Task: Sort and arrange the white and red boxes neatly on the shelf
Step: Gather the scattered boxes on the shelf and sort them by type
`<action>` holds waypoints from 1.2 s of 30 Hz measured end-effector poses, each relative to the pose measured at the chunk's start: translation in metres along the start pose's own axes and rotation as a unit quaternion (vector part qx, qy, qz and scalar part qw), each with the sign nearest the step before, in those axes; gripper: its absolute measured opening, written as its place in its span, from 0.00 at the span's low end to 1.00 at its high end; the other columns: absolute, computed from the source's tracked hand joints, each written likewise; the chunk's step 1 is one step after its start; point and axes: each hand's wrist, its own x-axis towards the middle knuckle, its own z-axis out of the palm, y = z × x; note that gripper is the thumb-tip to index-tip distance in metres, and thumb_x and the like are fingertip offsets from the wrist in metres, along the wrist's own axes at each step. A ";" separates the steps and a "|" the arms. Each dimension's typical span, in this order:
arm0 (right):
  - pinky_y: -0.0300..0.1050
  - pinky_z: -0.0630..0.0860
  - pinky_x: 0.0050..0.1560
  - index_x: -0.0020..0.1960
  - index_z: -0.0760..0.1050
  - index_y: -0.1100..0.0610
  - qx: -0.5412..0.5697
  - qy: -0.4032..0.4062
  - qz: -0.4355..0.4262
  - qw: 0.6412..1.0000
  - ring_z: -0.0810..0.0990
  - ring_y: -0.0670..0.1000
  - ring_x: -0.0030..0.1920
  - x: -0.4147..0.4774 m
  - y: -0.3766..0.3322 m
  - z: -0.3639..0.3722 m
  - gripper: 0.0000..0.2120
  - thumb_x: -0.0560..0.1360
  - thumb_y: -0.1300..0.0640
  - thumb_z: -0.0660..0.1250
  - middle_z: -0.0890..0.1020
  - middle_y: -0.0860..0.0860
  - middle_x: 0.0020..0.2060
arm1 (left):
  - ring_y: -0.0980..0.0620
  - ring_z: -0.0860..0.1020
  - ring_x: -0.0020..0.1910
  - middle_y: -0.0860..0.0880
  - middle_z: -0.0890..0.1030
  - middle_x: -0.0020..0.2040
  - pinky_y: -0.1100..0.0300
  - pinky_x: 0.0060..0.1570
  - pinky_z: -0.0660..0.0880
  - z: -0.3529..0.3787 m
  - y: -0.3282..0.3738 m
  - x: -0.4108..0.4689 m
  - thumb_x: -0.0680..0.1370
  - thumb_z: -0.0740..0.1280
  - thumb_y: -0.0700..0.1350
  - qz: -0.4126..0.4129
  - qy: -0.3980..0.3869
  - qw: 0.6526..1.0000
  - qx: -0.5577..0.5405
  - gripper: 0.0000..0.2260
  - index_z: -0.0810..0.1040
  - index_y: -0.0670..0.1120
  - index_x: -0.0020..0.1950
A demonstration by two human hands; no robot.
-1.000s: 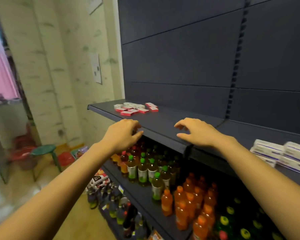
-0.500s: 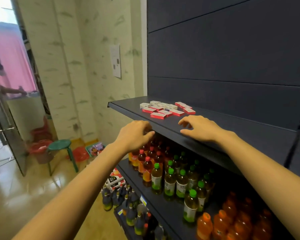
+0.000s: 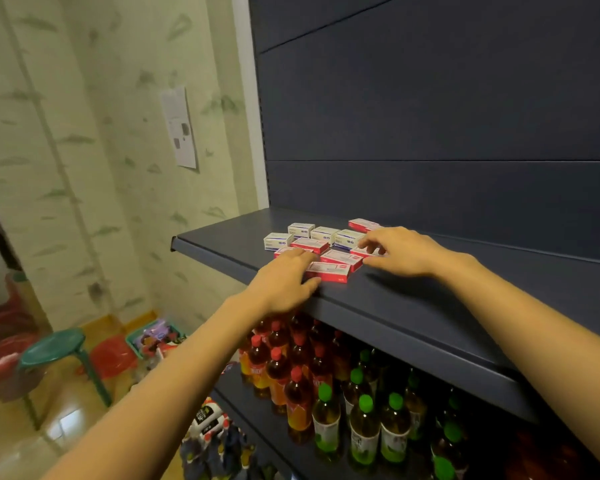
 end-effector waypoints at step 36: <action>0.48 0.73 0.47 0.59 0.71 0.47 -0.045 0.115 0.368 0.921 0.74 0.47 0.51 -0.087 -0.050 -0.005 0.20 0.71 0.39 0.65 0.73 0.45 0.54 | 0.52 0.75 0.48 0.52 0.78 0.51 0.58 0.50 0.71 -0.006 -0.037 0.110 0.69 0.72 0.50 0.346 0.028 0.883 -0.317 0.14 0.77 0.48 0.53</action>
